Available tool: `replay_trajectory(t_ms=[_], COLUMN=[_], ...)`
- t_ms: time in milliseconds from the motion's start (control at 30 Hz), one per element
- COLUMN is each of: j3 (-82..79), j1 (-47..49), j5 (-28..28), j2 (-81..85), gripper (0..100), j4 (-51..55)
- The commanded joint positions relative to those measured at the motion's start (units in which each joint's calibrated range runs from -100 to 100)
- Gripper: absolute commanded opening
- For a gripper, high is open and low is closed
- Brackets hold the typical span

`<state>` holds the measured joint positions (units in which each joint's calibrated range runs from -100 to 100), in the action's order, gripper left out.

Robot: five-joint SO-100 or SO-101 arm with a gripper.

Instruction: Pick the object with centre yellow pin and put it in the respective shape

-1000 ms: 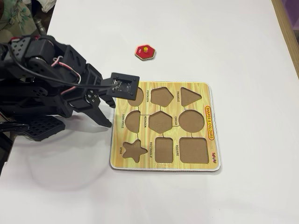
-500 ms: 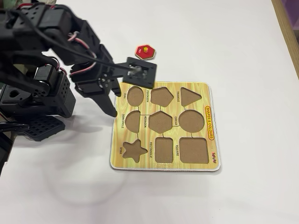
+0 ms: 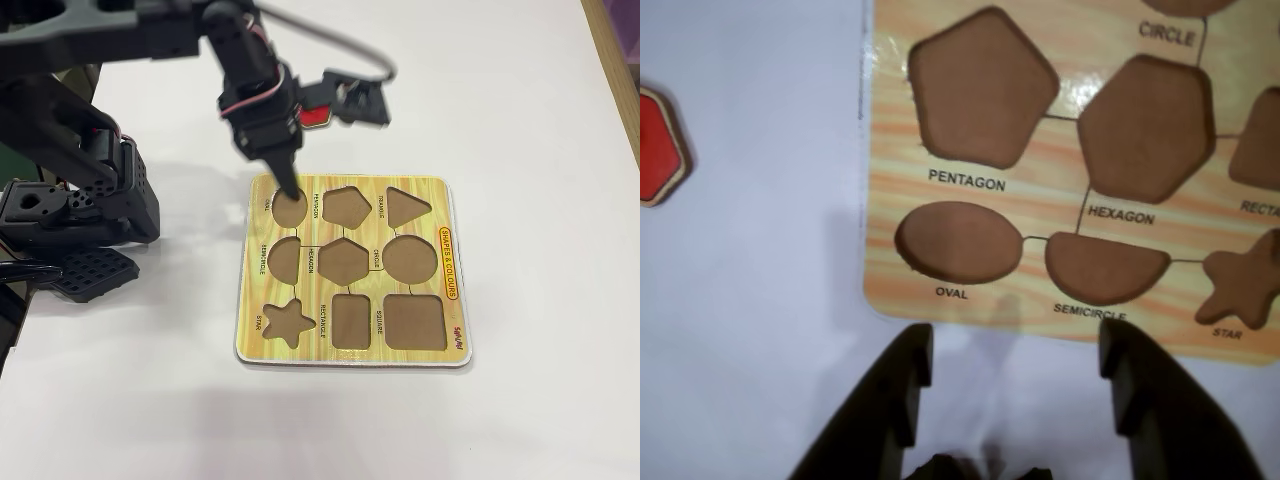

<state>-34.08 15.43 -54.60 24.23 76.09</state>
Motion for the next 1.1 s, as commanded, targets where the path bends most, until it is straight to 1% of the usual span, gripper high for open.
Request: replay_trajectory(t_ms=[0,333,800,1067], j3=[8.4,18.3,29.5,37.1], j1=[4.7,15.9,24.5,27.2], j5=[0.2,-0.4,-0.4,-0.4], j2=[-3.6,-12.4,-23.6,-30.8], gripper=[19,19,19,19], j4=[0.0,-0.2,-0.8,-0.8])
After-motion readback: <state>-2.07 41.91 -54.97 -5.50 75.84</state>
